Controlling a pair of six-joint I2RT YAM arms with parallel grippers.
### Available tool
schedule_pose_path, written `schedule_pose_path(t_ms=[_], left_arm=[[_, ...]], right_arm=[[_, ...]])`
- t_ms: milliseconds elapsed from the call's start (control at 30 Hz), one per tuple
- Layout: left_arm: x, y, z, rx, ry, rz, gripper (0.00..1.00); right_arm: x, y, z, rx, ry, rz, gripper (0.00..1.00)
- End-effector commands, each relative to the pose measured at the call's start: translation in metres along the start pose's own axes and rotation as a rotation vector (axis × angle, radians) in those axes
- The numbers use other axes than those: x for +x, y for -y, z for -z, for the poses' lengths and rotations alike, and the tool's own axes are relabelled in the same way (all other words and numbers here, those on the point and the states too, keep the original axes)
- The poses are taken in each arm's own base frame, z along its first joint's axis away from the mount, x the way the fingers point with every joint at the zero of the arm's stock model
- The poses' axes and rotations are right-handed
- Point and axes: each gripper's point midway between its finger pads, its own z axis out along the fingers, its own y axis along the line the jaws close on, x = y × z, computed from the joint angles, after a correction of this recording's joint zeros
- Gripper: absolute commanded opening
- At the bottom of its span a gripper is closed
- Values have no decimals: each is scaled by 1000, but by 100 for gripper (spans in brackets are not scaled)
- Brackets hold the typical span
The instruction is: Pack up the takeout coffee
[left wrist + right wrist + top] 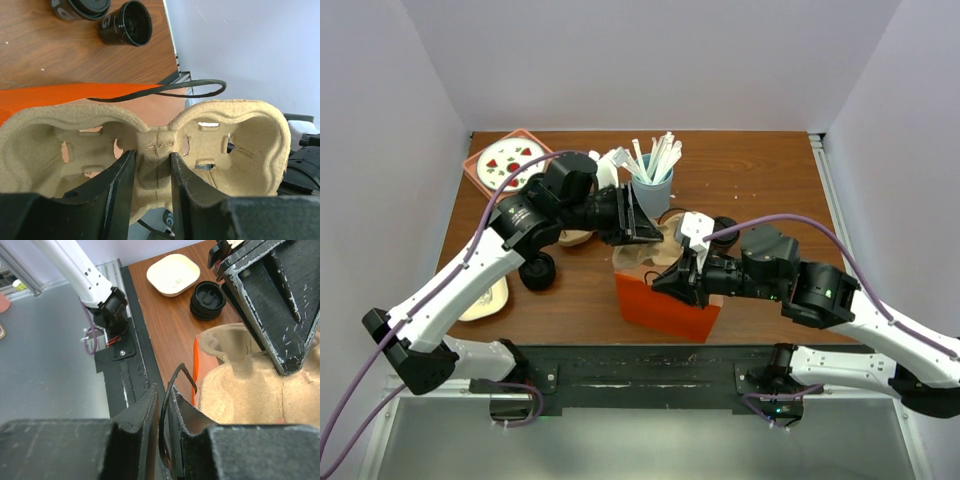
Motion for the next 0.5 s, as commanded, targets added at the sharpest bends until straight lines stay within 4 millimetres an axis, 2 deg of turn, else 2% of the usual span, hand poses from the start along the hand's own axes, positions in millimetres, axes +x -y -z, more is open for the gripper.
schedule_pose_path(t_ms=[0,167,333,467], left_arm=[[-16,33,10,82,64,-23,28],[-24,31,17,40,104,-33,27],[-28,42,21,75,119,-22,26],[-22,55,23,136,97,-13,26]], right_arm=[[-1,2,4,18,19,14,13],[0,1,5,10,22,20,0],[-2,-4,3,-23,21,45,0],[-1,-2,4,-12,22,43,0]])
